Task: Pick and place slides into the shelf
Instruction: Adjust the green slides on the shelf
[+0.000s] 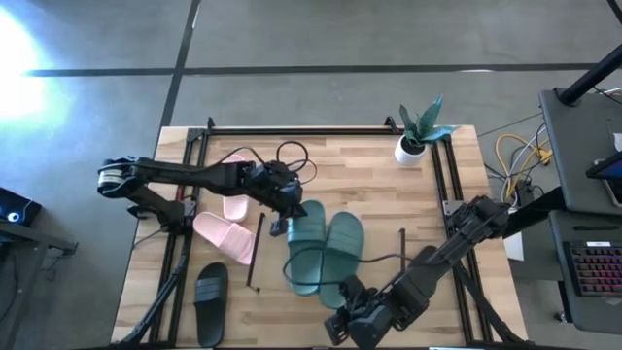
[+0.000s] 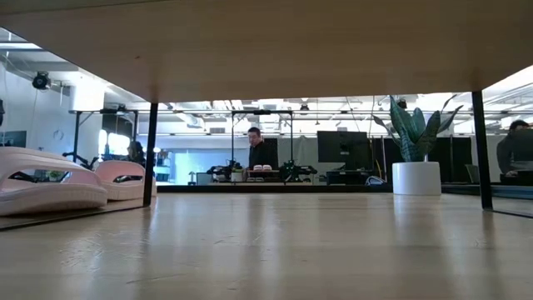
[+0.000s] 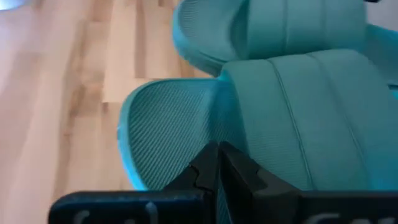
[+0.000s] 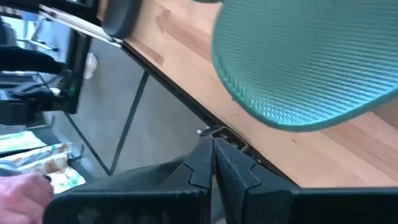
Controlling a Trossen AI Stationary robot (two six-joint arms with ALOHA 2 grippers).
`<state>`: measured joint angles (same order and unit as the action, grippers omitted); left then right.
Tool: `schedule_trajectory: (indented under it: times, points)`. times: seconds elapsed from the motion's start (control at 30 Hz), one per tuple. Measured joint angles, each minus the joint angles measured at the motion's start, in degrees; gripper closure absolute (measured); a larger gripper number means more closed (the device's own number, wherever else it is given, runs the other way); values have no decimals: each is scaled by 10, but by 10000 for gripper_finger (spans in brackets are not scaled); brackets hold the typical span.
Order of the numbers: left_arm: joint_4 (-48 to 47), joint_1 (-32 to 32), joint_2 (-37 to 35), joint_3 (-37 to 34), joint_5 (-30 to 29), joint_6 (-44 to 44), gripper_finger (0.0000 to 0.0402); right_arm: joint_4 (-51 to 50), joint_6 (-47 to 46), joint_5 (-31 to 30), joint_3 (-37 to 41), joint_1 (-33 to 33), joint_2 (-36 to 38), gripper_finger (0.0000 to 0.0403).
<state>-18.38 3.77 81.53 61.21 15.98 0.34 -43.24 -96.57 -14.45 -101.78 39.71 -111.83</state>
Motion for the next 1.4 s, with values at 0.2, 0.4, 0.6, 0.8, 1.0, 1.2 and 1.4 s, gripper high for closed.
schedule_trajectory:
  times: [0.2, 0.4, 0.6, 0.8, 1.0, 1.2, 1.4]
  points:
    - [-2, -4, 10, 0, 17, -15, 402, -3, -1, -2, 0, -1, -16, 392]
    - [-8, -6, 2, -1, 29, -15, 402, -57, -12, -22, 0, -6, -12, 392]
    - [-6, -7, -1, -1, 30, -15, 402, -84, -5, -45, 0, -14, -10, 392]
    - [-6, -7, -1, -1, 30, -15, 402, -107, -22, -66, -5, -15, -9, 392]
    - [-24, -3, -10, -1, 22, -14, 402, -102, 7, -70, -40, -1, -9, 392]
    - [-49, 3, -71, 6, 1, -17, 402, -200, -2, -162, -124, 31, -9, 392]
    - [-141, 0, -136, 3, -24, -89, 402, -461, -179, -236, -184, 31, -8, 392]
